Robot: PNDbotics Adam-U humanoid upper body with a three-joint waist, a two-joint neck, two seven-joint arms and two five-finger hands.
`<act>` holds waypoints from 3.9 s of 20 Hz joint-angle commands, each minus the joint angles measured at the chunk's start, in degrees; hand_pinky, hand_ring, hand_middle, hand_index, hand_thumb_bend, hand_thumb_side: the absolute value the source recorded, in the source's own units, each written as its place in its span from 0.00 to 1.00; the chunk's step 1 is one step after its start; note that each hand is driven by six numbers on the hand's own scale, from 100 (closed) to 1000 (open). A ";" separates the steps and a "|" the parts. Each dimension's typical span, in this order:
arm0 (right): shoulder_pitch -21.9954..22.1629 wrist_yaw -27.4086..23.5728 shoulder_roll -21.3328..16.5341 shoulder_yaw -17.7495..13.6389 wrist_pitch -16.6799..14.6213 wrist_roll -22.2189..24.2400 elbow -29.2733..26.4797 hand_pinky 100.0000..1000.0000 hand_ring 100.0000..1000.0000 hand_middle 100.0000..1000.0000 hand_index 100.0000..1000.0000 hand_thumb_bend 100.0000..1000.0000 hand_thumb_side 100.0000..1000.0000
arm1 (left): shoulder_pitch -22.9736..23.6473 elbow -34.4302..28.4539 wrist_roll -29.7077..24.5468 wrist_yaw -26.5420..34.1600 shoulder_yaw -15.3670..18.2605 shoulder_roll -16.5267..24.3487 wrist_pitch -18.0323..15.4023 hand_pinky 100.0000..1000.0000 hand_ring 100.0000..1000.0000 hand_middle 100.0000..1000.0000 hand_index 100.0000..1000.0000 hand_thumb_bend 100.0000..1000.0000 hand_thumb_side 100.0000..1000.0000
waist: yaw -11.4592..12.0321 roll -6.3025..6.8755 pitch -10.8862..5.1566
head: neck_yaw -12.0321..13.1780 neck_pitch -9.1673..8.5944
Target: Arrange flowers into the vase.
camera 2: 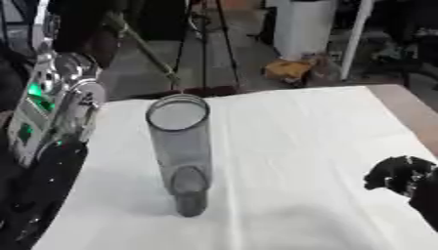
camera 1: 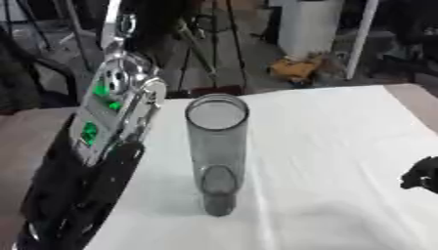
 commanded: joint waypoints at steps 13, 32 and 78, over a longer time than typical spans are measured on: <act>-0.35 0.22 -0.85 -0.58 0.09 0.15 -0.48 0.64 0.64 0.56 0.63 0.71 0.71 | -1.75 1.22 -0.32 17.59 3.51 5.30 0.03 0.00 0.00 0.00 0.00 0.00 0.06 | 0.07 0.24 -1.43 | -0.73 -0.68; -0.29 0.17 -0.86 -0.64 0.20 0.17 -0.54 0.64 0.64 0.56 0.63 0.70 0.71 | -1.83 1.99 -0.31 22.59 2.81 7.73 2.68 0.00 0.00 0.00 0.00 0.00 0.06 | 0.19 0.29 -1.47 | -1.22 -0.72; -0.14 0.53 -0.75 -0.61 0.51 0.68 -0.64 0.64 0.63 0.56 0.63 0.71 0.71 | -3.16 13.96 -5.66 18.70 -5.74 8.04 6.63 0.00 0.00 0.00 0.00 0.00 0.06 | -0.45 0.89 -1.17 | -1.91 -0.71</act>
